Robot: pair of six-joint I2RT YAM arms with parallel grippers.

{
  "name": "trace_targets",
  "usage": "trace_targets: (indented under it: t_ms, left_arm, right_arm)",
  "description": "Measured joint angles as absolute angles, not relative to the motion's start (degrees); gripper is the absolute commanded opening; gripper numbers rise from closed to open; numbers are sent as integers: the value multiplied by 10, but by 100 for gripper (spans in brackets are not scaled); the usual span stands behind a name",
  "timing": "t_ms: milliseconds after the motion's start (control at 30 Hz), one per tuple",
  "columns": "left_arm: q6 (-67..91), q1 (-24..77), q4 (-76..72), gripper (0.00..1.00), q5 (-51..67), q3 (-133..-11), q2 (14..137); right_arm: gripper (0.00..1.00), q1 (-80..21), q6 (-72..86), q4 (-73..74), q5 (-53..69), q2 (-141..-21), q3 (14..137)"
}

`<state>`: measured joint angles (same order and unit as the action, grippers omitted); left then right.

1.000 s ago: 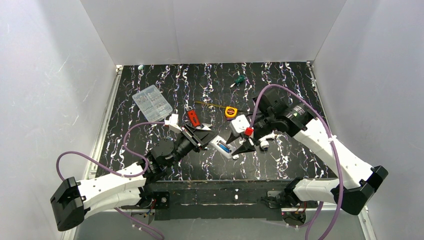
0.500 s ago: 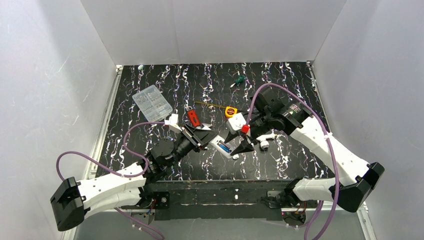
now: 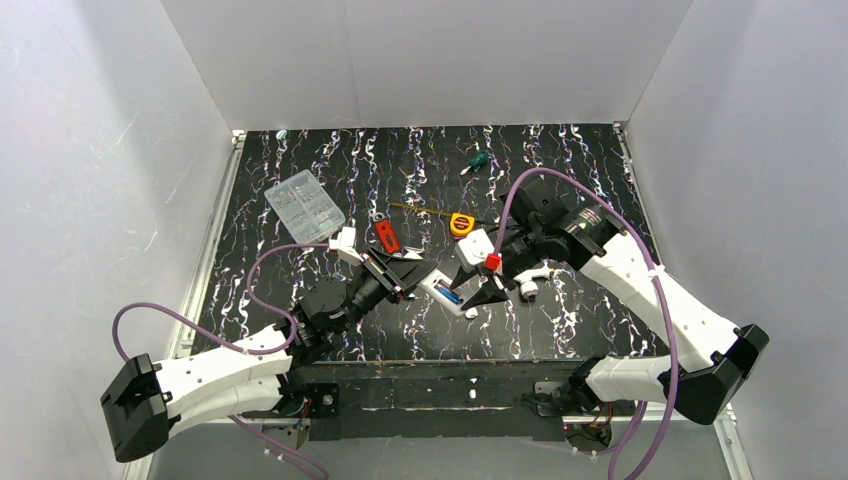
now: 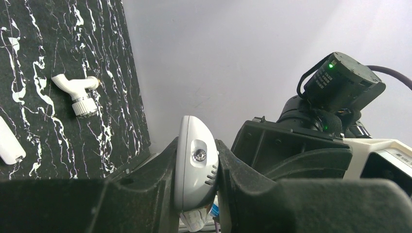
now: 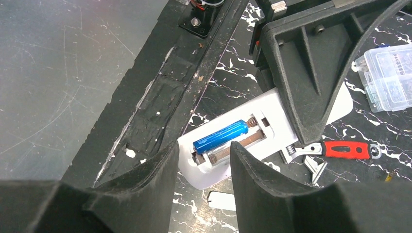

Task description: Load the batteries into the remote control

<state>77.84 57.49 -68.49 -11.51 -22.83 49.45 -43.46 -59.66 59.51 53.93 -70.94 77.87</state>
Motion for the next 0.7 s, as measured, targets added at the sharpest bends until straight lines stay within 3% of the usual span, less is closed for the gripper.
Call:
trace_targets:
  t_ms: [700]
  left_arm:
    - [778, 575, -685, 0, -115, -228, 495]
  right_arm:
    - [36, -435, -616, 608, 542, -718, 780]
